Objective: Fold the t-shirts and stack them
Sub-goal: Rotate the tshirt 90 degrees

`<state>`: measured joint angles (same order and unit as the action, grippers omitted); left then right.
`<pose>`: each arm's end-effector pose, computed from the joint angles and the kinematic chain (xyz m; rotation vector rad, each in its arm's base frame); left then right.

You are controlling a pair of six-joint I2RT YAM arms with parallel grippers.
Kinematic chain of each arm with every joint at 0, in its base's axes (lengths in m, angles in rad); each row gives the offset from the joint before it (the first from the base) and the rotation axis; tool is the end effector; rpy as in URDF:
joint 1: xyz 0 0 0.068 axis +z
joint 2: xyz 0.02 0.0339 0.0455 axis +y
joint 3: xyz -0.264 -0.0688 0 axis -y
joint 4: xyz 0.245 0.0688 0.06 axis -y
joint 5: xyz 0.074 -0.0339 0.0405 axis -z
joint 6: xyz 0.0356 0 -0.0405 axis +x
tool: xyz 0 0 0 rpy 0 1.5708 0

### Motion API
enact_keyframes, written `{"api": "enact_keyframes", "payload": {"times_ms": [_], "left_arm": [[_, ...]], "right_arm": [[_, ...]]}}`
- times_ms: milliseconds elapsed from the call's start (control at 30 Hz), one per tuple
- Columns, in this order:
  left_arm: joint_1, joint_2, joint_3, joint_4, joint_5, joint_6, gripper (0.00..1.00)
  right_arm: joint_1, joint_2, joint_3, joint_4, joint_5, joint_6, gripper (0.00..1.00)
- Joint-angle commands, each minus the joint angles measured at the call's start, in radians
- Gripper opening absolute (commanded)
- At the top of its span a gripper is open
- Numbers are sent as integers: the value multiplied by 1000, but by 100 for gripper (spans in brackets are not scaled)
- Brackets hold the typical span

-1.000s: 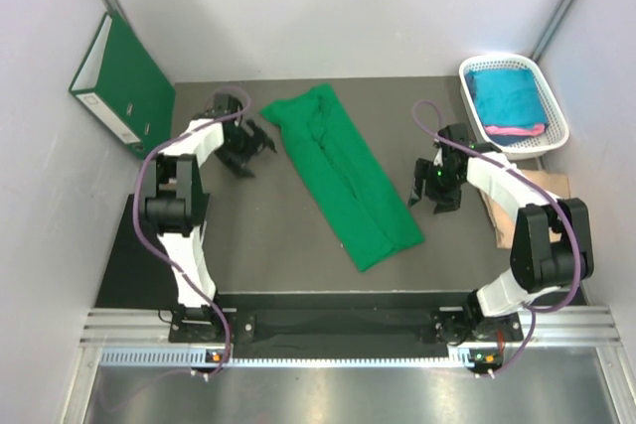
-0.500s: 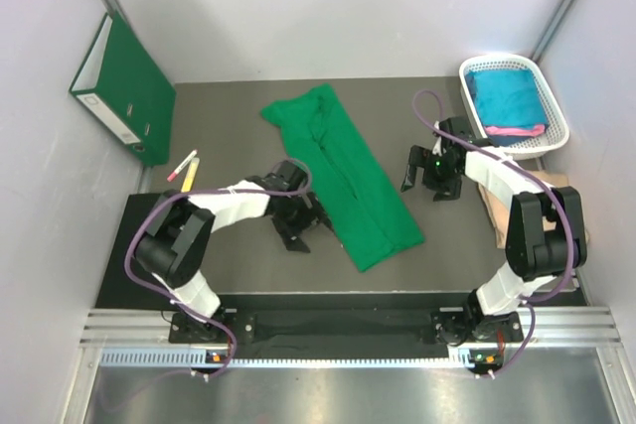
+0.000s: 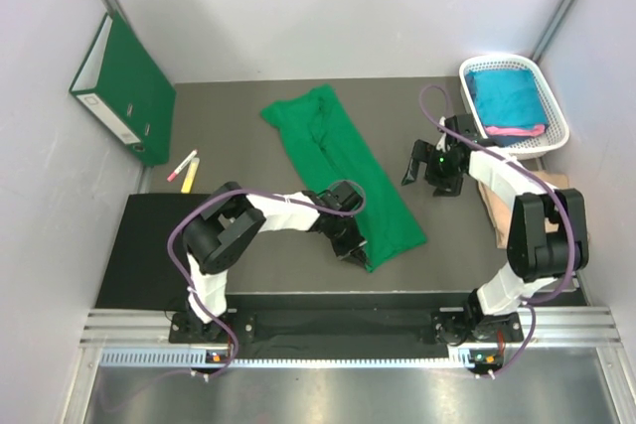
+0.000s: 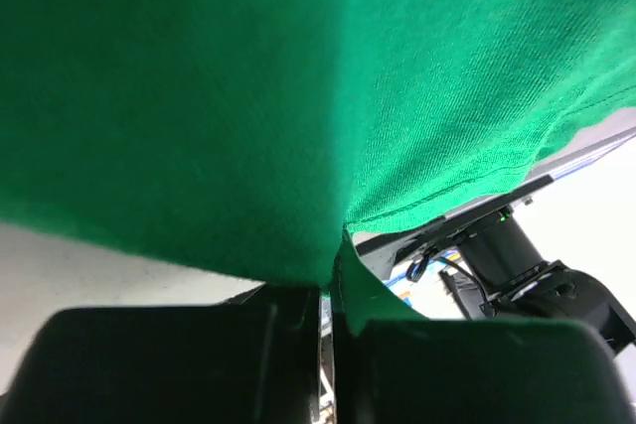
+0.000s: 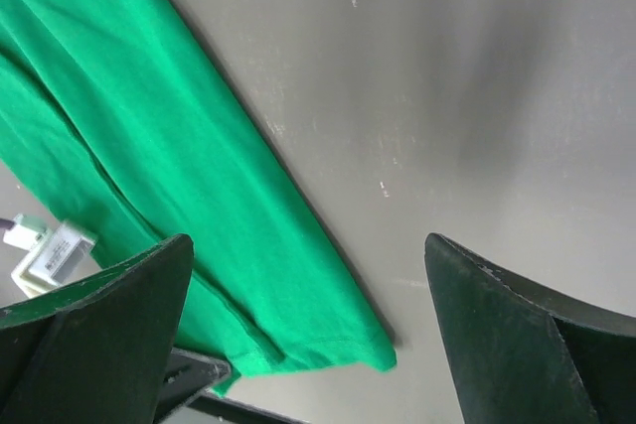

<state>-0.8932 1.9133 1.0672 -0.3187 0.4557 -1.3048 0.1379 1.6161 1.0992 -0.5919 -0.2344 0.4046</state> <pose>0.2121 -0.2886 0.1212 0.4426 -2.7759 0.8107 0.3188 0.0526 0.2111 0.2869 2.7050 0.4798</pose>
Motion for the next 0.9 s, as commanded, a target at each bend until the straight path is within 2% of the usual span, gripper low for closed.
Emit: {"api": "enact_keyframes", "payload": {"times_ms": [0,333,533,667,867], "left_arm": [[-12,17,-22,-158,-153,2,0],[-9,-295,-243,-405,-270,-8,0],[36,-465,-311,-555,-356,-10,0],[82,-549,-322,-652,-417,13,0],[192,-551,-303,-675,-479,87,0]], "right_arm": [[-11,-93,-33,17,-16,-1,100],[-9,-120,-128,20,-109,-39,100],[14,-148,-200,17,-177,-66,100],[93,-195,-263,21,-209,-66,100],[233,-271,-335,50,-221,-26,100]]}}
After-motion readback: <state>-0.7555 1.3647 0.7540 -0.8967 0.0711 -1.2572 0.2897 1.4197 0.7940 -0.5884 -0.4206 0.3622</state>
